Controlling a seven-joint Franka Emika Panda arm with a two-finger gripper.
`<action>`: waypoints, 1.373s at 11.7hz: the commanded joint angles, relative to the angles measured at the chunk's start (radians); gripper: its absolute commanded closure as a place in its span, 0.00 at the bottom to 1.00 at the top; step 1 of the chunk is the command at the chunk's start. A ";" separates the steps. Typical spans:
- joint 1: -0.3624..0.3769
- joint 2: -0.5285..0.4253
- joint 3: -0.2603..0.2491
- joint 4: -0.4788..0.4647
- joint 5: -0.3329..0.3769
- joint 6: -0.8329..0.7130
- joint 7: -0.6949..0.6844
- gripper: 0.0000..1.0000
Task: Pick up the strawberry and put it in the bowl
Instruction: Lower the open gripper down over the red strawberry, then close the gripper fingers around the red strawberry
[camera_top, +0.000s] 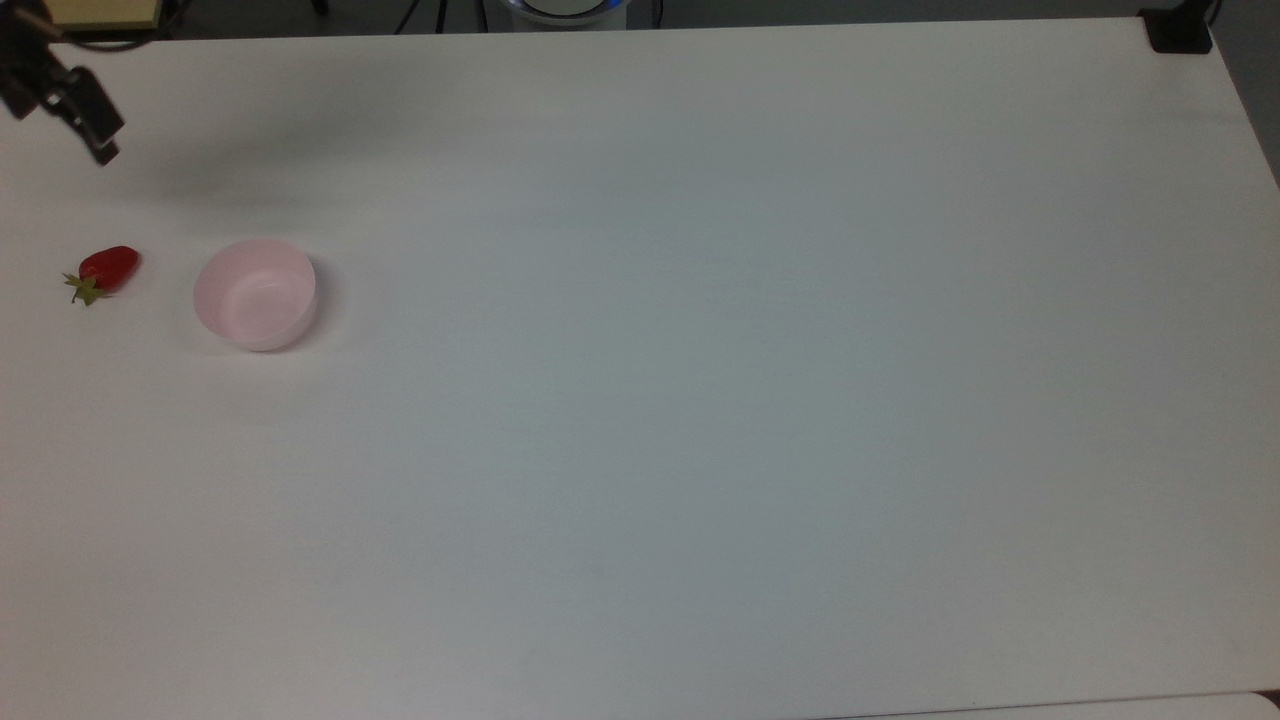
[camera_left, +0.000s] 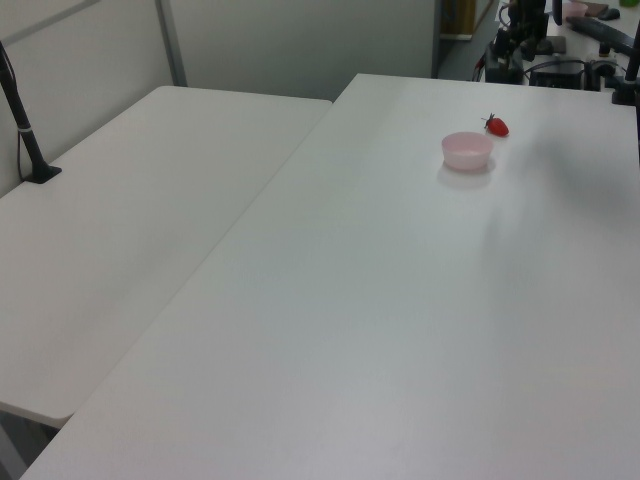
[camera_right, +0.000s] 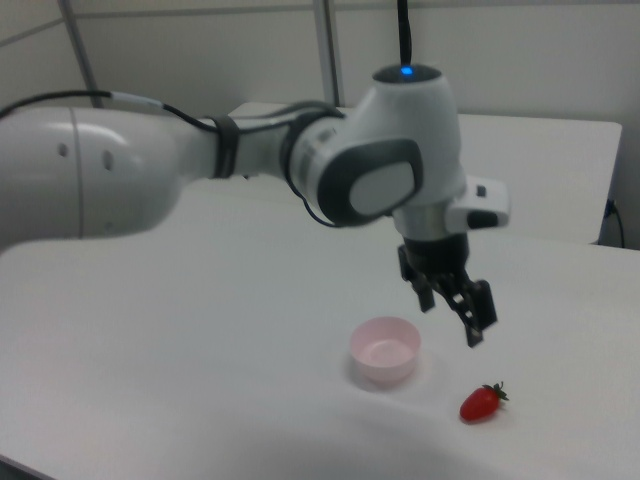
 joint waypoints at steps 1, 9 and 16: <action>-0.023 0.115 0.002 0.005 0.016 0.189 0.022 0.04; -0.012 0.269 0.002 -0.004 0.004 0.321 0.020 0.10; -0.012 0.280 0.005 0.001 -0.024 0.287 -0.019 0.56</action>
